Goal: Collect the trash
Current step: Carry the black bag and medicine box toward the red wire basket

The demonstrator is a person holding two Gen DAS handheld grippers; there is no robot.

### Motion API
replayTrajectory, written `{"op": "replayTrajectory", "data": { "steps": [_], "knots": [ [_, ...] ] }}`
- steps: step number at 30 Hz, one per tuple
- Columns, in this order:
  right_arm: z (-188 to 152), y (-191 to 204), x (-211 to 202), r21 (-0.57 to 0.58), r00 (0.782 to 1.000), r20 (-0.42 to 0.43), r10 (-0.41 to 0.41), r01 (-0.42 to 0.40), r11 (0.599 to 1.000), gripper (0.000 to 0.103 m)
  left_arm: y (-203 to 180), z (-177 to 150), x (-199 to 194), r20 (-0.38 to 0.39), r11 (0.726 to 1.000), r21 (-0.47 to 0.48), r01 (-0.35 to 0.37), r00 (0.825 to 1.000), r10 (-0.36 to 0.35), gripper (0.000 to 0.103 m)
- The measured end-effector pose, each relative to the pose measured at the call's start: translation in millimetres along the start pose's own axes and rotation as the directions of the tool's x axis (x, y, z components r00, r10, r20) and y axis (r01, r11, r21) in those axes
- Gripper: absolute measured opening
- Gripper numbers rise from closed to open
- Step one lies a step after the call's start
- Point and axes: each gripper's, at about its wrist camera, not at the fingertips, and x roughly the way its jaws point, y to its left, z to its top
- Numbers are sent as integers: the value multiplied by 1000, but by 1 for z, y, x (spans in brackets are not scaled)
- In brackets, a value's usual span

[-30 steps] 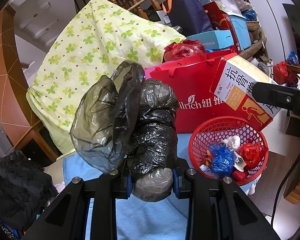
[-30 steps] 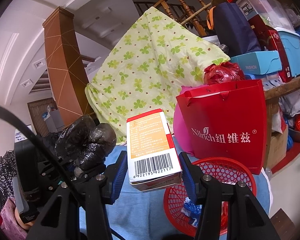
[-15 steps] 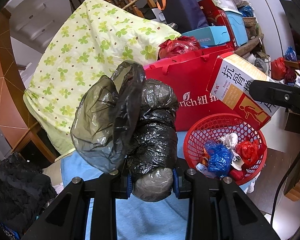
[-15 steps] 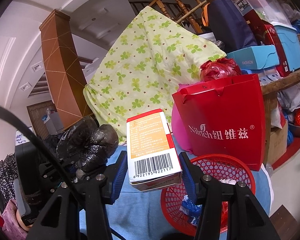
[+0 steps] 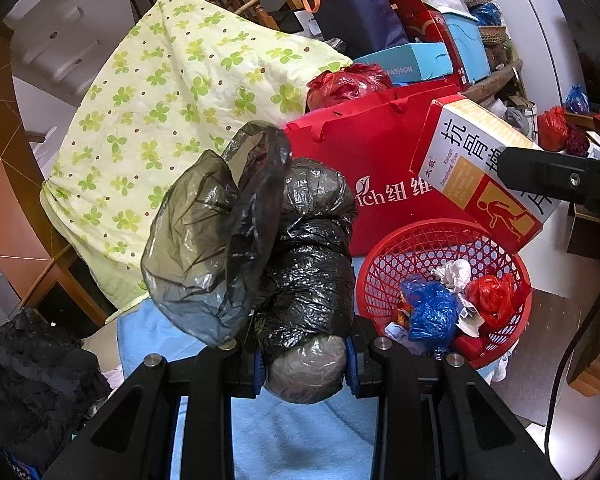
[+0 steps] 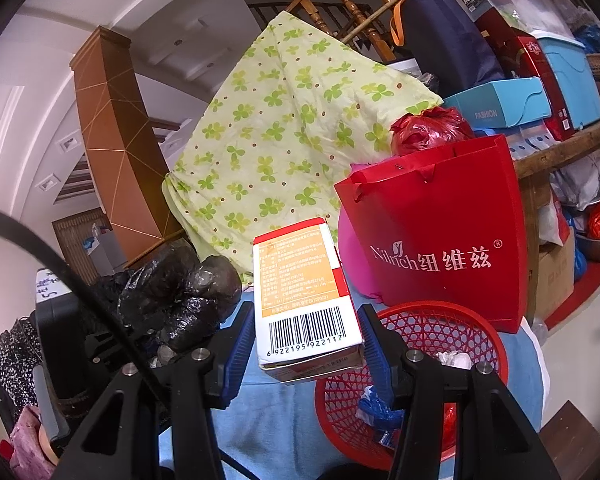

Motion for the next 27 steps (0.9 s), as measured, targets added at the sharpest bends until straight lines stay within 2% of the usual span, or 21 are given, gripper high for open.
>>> {"op": "replayTrajectory", "data": {
  "steps": [16,27],
  "knots": [
    [-7,-22,-1,45,1000,-6,-16,16,999,55,-23,2,18,-34,999,37,20,999,-19,33],
    [-18,-64,7,122,998,-29,-52,55,991,55,-54,-1,49,-91,994,86,61,994,-53,33]
  ]
}}
